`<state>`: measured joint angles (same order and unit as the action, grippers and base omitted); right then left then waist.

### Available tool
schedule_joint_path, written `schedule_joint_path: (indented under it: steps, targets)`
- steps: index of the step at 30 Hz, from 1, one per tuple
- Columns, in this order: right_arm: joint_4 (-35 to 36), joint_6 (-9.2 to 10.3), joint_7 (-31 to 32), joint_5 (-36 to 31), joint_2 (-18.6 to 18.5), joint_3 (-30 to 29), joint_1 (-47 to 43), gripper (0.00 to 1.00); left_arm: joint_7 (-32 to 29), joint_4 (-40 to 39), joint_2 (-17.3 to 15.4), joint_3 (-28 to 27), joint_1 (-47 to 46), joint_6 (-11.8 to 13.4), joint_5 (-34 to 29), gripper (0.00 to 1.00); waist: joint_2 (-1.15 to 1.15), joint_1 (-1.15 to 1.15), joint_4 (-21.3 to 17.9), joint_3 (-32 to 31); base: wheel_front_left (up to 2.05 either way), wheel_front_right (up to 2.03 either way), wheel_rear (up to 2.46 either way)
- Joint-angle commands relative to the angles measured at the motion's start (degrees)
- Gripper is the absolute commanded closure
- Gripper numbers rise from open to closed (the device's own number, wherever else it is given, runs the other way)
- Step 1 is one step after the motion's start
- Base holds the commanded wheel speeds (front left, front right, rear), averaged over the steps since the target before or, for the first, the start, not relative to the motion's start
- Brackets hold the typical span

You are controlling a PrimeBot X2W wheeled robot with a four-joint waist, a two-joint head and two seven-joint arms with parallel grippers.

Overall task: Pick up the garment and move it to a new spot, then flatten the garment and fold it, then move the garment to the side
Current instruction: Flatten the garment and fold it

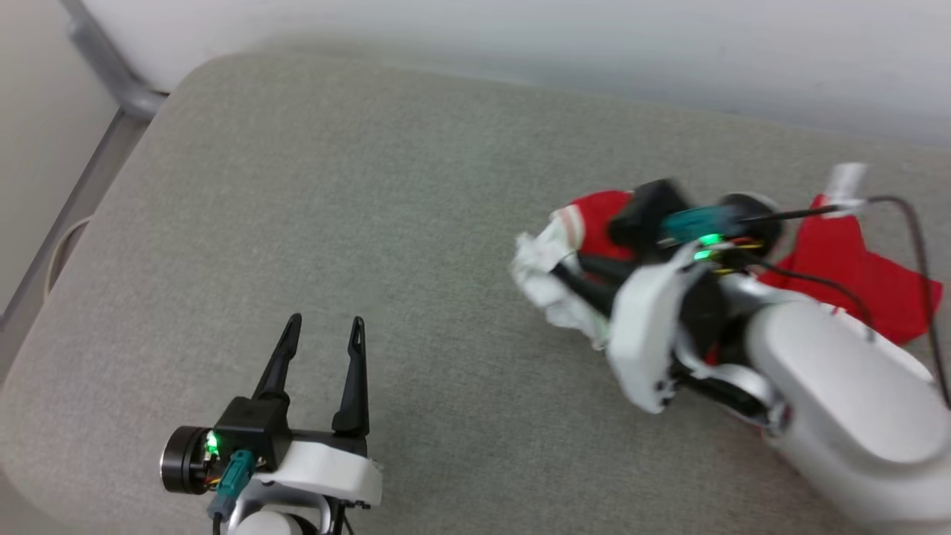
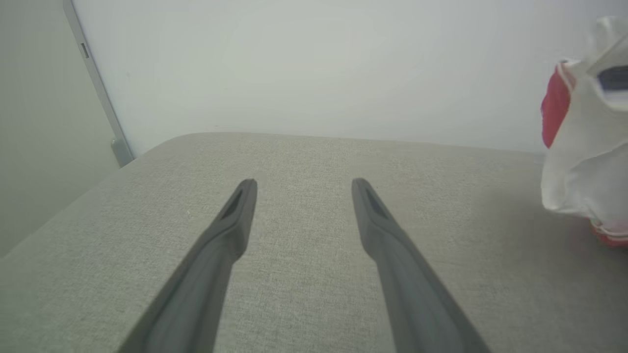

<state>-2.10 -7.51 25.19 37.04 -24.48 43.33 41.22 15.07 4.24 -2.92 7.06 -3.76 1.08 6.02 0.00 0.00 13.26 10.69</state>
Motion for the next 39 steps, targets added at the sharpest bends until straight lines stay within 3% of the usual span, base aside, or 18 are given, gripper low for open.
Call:
schedule_joint_path:
  steps: [1, 11, 17, 22, 23, 24, 25, 30, 39]
  targets:
    - [-0.96, 0.04, -0.11, 0.03, 0.64, 1.31, 1.58, 1.0, 0.15, -0.07, 0.08, 0.2, -0.8, 0.26, 0.3, 0.0, 0.0, 0.0, 1.6, 1.6, 0.0, 0.0, 0.0]
    - [-21.56, 0.04, -1.74, 5.43, 9.6, 26.6, 13.08, 1.0, 0.15, 0.25, 0.07, 2.18, -3.1, 1.37, 2.45, 0.0, 0.0, 0.0, 5.5, 5.54, 0.0, 0.0, 0.0]
    - [-29.5, 0.05, 1.27, 6.49, 12.4, 30.05, 10.99, 1.0, 0.15, 0.3, 0.06, 2.42, -3.82, 1.8, 2.87, 0.0, 0.0, 0.0, 6.17, 6.25, 0.0, 0.0, 0.0]
    - [-31.31, 0.02, 4.68, 4.17, 13.19, 30.41, 8.14, 1.0, 0.15, 0.39, 0.06, 2.15, -4.08, 2.07, 2.87, 0.0, 0.0, 0.0, 5.73, 6.37, 0.0, 0.0, 0.0]
    - [-31.55, 0.02, 4.29, 4.55, 13.23, 30.42, 8.19, 0.9, 0.15, 0.41, 0.06, 2.03, -3.98, 2.11, 2.79, 0.0, 0.0, 0.0, 5.48, 6.26, 0.0, 0.0, 0.0]
    - [-31.69, 0.02, 3.53, 4.75, 13.29, 30.39, 8.59, 0.54, 0.15, 0.46, 0.05, 1.82, -3.79, 2.09, 2.66, 0.0, 0.0, 0.0, 5.14, 6.05, 0.0, 0.0, 0.0]
    - [-31.68, 0.02, 2.49, 4.8, 13.38, 30.35, 9.24, 0.0, 0.15, 0.51, 0.06, 1.68, -3.56, 2.02, 2.49, 0.0, 0.0, 0.0, 4.79, 5.82, 0.0, 0.0, 0.0]
    - [-29.76, 0.06, -5.88, 7.16, 12.78, 30.03, 12.08, 0.0, 0.15, 0.66, 0.06, 0.62, -2.38, 1.74, 1.67, 0.0, 0.0, 0.0, 2.8, 3.89, 0.0, 0.0, 0.0]
    - [-24.32, 0.06, -18.85, 11.09, 5.2, 26.79, 11.49, 0.0, 0.15, 0.26, 0.06, -1.98, 0.56, 0.97, -0.39, 0.0, 0.0, 0.0, -1.53, -0.68, 0.0, 0.0, 0.0]
